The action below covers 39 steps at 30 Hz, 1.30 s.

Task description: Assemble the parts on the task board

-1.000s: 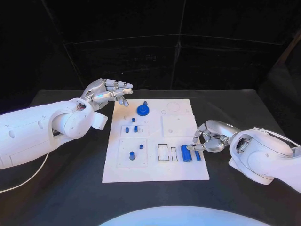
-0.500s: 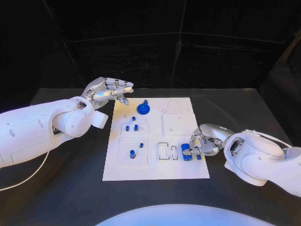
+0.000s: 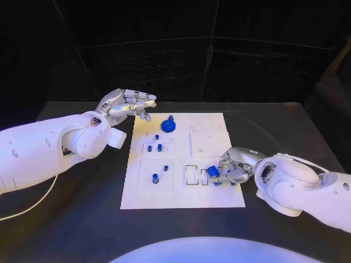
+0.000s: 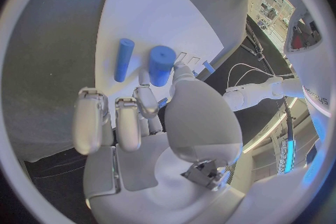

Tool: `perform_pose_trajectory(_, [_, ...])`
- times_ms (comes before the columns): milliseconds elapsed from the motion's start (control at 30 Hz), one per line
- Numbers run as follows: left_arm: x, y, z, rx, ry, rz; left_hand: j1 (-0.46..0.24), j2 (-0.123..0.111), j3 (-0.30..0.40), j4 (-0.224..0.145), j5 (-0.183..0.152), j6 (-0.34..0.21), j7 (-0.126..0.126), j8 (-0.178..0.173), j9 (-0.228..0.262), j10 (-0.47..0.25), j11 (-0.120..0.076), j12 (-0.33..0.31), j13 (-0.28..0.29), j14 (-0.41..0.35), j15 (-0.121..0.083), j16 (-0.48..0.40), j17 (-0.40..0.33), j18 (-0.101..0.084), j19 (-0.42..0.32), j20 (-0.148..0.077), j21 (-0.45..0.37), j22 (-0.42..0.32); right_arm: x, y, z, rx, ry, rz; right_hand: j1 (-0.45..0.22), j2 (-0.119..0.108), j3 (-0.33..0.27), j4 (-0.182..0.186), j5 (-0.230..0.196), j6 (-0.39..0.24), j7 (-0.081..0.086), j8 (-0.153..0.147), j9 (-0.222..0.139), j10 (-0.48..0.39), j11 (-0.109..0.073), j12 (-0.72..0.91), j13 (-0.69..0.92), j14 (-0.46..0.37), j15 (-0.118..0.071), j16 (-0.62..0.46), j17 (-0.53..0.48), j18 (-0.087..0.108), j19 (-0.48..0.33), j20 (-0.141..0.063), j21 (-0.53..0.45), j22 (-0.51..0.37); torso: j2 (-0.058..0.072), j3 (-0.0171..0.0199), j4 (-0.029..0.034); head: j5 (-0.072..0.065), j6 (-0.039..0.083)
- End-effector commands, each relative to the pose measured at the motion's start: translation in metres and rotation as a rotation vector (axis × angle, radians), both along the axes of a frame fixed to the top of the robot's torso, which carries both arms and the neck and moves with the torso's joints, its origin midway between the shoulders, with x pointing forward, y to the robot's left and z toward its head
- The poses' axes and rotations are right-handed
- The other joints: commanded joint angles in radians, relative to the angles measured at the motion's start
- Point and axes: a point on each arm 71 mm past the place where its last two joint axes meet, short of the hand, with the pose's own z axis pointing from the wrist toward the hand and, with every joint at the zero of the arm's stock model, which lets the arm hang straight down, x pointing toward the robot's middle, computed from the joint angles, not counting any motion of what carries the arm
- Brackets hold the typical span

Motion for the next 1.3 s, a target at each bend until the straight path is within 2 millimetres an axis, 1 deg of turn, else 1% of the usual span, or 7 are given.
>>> perform_pose_trajectory(33, [0.0, -0.001, 0.001, -0.011, -0.003, -0.011, 0.0, 0.01, -0.004, -0.002, -0.001, -0.004, 0.0, 0.007, -0.001, -0.006, 0.002, 0.004, 0.001, -0.007, 0.001, 0.001, -0.001, 0.02, 0.004, 0.003, -0.004, -0.001, -0.003, 0.003, -0.007, -0.045, 0.009, 0.017, 0.013, 0.008, -0.006, -0.004, -0.002, -0.006, -0.002, 0.008, 0.003, 0.003, 0.0, 0.002, 0.001, 0.085, 0.001, 0.002, 0.168, -0.005, 0.008, 0.001, 0.002, 0.0, -0.001, -0.0011, -0.0011, 0.002, -0.003])
perform_pose_trajectory(300, [0.0, -0.001, 0.001, -0.011, -0.002, -0.012, 0.0, 0.01, -0.004, -0.002, -0.001, -0.004, 0.0, 0.007, -0.001, -0.006, 0.002, 0.004, 0.001, -0.007, 0.001, 0.001, -0.001, 0.02, 0.004, 0.003, -0.004, -0.001, -0.007, 0.012, -0.016, -0.063, 0.018, 0.042, 0.047, 0.018, -0.009, -0.012, 0.006, -0.011, -0.002, 0.018, 0.01, 0.003, 0.0, 0.0, 0.007, 0.085, 0.001, 0.002, 0.168, -0.006, 0.008, 0.001, 0.002, 0.001, 0.0, -0.0001, -0.0003, 0.004, -0.003])
perform_pose_trajectory(533, [0.0, -0.001, 0.001, -0.011, -0.002, -0.012, 0.0, 0.01, -0.004, -0.002, -0.001, -0.004, 0.0, 0.007, -0.001, -0.006, 0.002, 0.004, 0.001, -0.007, 0.001, 0.001, -0.001, 0.02, 0.004, 0.003, -0.004, -0.001, -0.008, 0.014, -0.015, -0.053, -0.006, 0.027, 0.076, 0.042, -0.012, -0.018, 0.05, -0.011, -0.004, 0.029, 0.018, 0.01, -0.002, 0.002, 0.02, 0.085, -0.001, 0.003, 0.17, -0.006, 0.009, 0.0, 0.004, 0.005, 0.0, -0.0003, -0.0012, 0.005, -0.003])
perform_pose_trajectory(767, [0.0, 0.0, 0.001, -0.01, -0.003, -0.009, 0.001, 0.01, -0.006, -0.002, -0.001, -0.003, -0.001, 0.008, -0.001, -0.007, 0.002, 0.005, 0.001, -0.008, 0.0, 0.002, -0.001, 0.02, 0.004, 0.003, -0.005, -0.002, -0.011, 0.011, -0.011, -0.015, -0.013, -0.013, 0.096, 0.072, -0.015, -0.021, 0.129, -0.016, -0.003, 0.03, 0.02, 0.01, -0.002, -0.006, 0.021, 0.085, -0.002, 0.003, 0.17, -0.006, 0.01, -0.001, 0.005, 0.007, -0.002, -0.0021, -0.0025, 0.0, -0.005])
perform_pose_trajectory(867, [0.0, -0.001, 0.001, -0.011, -0.003, -0.011, 0.001, 0.01, -0.006, -0.002, -0.001, -0.003, -0.001, 0.008, -0.001, -0.007, 0.002, 0.005, 0.001, -0.008, 0.0, 0.002, -0.001, 0.02, 0.004, 0.003, -0.005, -0.002, -0.014, 0.01, -0.008, 0.027, 0.001, -0.041, 0.105, 0.082, -0.016, -0.022, 0.167, -0.013, -0.003, 0.029, 0.019, 0.013, -0.003, -0.007, 0.025, 0.085, -0.002, 0.004, 0.172, -0.007, 0.01, -0.002, 0.006, 0.008, -0.002, -0.0032, 0.0002, -0.004, -0.005])
perform_pose_trajectory(967, [0.0, -0.002, 0.001, -0.011, -0.003, -0.011, 0.001, 0.01, -0.006, -0.002, -0.001, -0.003, -0.001, 0.008, -0.001, -0.007, 0.002, 0.005, 0.001, -0.008, 0.0, 0.002, -0.001, 0.02, 0.004, 0.003, -0.005, -0.002, -0.018, 0.008, -0.005, 0.097, 0.023, -0.083, 0.121, 0.087, -0.013, -0.029, 0.188, -0.013, -0.004, 0.027, 0.018, 0.015, -0.004, -0.007, 0.028, 0.086, -0.003, 0.006, 0.174, -0.007, 0.011, -0.002, 0.007, 0.011, -0.002, -0.0014, 0.0004, -0.002, -0.006])
perform_pose_trajectory(1300, [0.0, -0.001, 0.001, -0.01, -0.003, -0.01, 0.001, 0.01, -0.006, -0.002, -0.001, -0.003, -0.001, 0.008, -0.001, -0.007, 0.002, 0.005, 0.001, -0.008, 0.0, 0.002, -0.001, 0.02, 0.004, 0.003, -0.005, -0.002, -0.025, 0.013, 0.004, 0.247, 0.042, -0.135, 0.133, 0.092, -0.011, -0.035, 0.203, -0.008, -0.005, 0.025, 0.016, 0.02, -0.005, -0.004, 0.036, 0.087, -0.003, 0.008, 0.178, -0.008, 0.012, -0.003, 0.009, 0.014, -0.001, -0.0015, 0.0017, 0.003, -0.004])
